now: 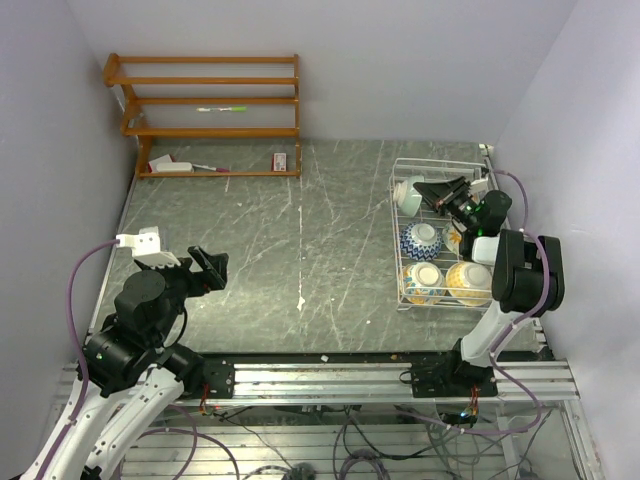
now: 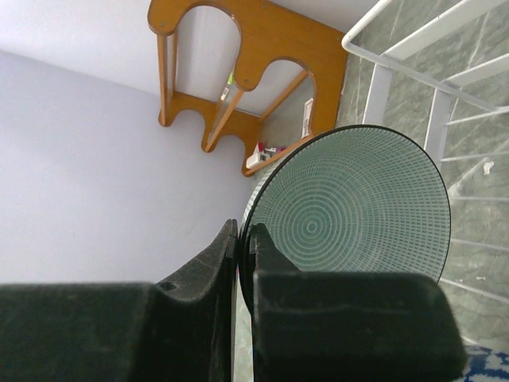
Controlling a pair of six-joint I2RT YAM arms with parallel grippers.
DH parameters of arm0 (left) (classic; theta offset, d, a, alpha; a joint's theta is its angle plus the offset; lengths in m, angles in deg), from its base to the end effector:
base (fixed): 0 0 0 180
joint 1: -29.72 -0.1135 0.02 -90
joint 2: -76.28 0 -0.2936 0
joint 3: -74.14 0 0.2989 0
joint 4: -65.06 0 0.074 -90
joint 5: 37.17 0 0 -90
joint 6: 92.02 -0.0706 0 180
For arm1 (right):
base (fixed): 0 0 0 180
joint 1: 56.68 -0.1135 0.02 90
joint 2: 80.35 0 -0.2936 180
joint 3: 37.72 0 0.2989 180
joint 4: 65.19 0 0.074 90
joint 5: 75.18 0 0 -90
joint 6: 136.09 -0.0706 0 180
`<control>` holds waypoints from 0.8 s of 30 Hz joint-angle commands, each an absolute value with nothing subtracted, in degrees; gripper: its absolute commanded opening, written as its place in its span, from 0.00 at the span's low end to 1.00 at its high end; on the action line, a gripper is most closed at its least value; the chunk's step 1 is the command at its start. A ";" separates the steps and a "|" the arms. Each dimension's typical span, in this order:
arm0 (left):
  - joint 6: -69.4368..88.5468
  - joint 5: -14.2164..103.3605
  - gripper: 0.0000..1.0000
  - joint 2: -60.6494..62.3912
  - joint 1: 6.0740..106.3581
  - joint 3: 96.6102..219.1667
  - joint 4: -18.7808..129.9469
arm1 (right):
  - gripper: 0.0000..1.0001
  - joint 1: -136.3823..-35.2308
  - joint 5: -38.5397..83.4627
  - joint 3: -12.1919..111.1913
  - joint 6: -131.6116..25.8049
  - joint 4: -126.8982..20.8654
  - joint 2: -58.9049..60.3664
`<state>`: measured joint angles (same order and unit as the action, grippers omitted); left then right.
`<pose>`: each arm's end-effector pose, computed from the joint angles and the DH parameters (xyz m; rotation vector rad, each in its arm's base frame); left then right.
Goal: Load the bowls into the dish rack
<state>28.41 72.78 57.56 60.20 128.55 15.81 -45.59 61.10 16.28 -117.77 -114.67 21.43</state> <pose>0.1166 -0.0407 0.3492 -0.2482 1.7981 -0.4451 0.4058 -0.0275 0.1832 0.5283 1.6629 1.4191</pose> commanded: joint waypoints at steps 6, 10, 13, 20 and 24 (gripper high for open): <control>28.69 74.26 0.98 57.46 60.65 130.24 15.69 | 0.03 -44.25 58.37 21.33 -115.84 -111.48 26.05; 28.73 74.29 0.98 57.49 60.65 130.24 15.69 | 0.04 -43.87 59.04 21.88 -116.73 -111.66 30.28; 28.73 74.28 0.98 57.39 60.65 130.28 15.60 | 0.08 -43.85 59.75 22.68 -116.46 -111.10 32.56; 28.76 74.50 0.98 57.59 60.65 130.27 15.60 | 0.12 -43.68 59.01 23.23 -114.01 -105.28 32.54; 28.75 74.38 0.98 57.63 60.65 130.28 15.60 | 0.14 -43.12 57.37 21.12 -112.11 -102.88 30.99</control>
